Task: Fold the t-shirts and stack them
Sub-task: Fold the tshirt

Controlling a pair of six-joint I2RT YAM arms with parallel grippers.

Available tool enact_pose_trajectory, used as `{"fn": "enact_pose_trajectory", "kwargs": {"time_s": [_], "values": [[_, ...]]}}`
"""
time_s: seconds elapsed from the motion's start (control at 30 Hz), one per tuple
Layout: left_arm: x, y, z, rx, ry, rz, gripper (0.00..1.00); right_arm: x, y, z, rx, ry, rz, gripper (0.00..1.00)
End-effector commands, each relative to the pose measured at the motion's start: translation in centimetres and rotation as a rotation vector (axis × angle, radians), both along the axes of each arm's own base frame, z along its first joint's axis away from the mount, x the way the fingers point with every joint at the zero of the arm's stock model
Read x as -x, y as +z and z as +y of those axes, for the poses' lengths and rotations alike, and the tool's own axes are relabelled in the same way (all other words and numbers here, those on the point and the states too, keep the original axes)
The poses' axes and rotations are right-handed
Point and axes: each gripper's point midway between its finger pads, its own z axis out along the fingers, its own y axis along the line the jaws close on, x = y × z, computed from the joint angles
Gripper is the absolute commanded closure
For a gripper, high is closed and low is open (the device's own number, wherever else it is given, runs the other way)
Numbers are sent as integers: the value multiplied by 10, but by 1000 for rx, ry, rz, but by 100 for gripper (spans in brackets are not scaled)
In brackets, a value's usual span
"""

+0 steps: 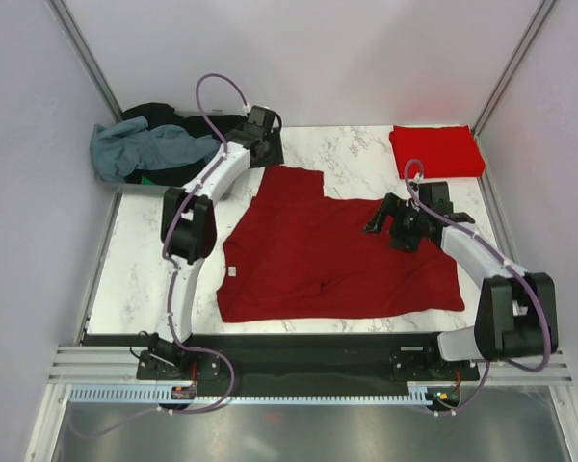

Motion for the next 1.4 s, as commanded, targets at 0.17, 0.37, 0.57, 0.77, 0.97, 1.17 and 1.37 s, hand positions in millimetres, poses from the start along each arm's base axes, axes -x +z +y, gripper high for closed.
{"fn": "enact_pose_trajectory", "kwargs": {"time_s": [0.17, 0.37, 0.57, 0.77, 0.97, 1.17, 1.37], "values": [[-36, -42, 13, -49, -11, 35, 36, 21, 63, 13, -19, 49, -223, 2], [-44, -58, 11, -27, -6, 40, 37, 39, 63, 14, -25, 73, -232, 2], [-49, -72, 5, 13, -5, 51, 41, 52, 42, 10, -7, 76, -189, 2], [-46, -89, -3, 51, -14, 85, 60, 37, 37, -2, 66, 25, -178, 2], [-51, -79, -5, 77, -24, 63, 98, -7, 43, -36, 216, -113, -185, 2], [-55, -11, -3, 142, -25, -25, 98, -66, 35, -93, 251, -293, -115, 2], [-42, 28, 2, 196, -24, -46, 98, -112, 30, -165, 387, -437, -74, 6]]}}
